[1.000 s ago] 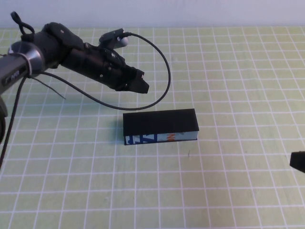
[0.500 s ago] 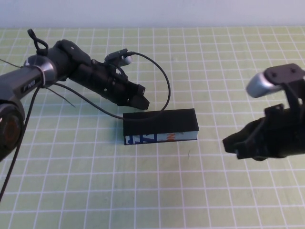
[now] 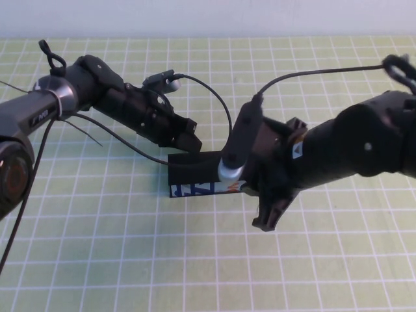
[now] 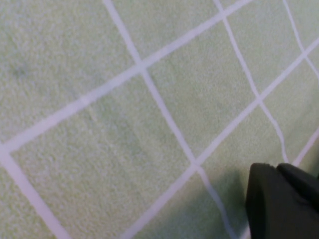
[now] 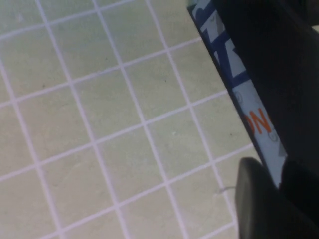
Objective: Take glasses out of glasses case
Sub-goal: Pick up the glasses from the glasses case
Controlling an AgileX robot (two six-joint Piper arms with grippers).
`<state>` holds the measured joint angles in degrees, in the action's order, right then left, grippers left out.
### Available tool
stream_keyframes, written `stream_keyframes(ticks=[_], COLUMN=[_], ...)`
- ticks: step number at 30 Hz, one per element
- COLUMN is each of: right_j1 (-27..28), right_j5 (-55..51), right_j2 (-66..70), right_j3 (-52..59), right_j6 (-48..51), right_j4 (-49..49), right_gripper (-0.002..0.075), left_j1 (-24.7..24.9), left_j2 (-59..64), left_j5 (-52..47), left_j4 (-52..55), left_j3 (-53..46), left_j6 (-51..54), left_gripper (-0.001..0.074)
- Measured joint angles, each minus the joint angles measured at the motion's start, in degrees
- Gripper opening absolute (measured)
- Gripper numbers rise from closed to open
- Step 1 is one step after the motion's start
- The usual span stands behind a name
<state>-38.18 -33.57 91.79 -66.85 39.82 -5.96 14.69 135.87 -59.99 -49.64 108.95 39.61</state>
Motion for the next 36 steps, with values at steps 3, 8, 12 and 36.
stream_keyframes(ticks=[3,8,12,36], right_j1=[-0.06,-0.06,-0.06,-0.06], right_j5=[3.29,9.68,14.11,24.98], right_j2=[2.74,6.89,9.57,17.13], right_j3=[-0.13,-0.13,-0.13,-1.26], right_j6=[5.6,10.73,11.4,11.52], right_j4=[0.46,2.72,5.22,12.01], right_gripper=[0.0183,0.0307,0.0326,0.0324], left_j1=[0.0,0.0,0.0,0.0], left_j2=[0.0,0.0,0.1,0.23], left_j5=[-0.42,-0.92,-1.53,-3.01], left_j4=[0.0,0.09,0.09,-0.02], left_j3=[0.0,0.0,0.0,0.02], left_j6=[0.0,0.0,0.0,-0.22], left_gripper=[-0.0004,-0.0004,-0.0004,-0.0004])
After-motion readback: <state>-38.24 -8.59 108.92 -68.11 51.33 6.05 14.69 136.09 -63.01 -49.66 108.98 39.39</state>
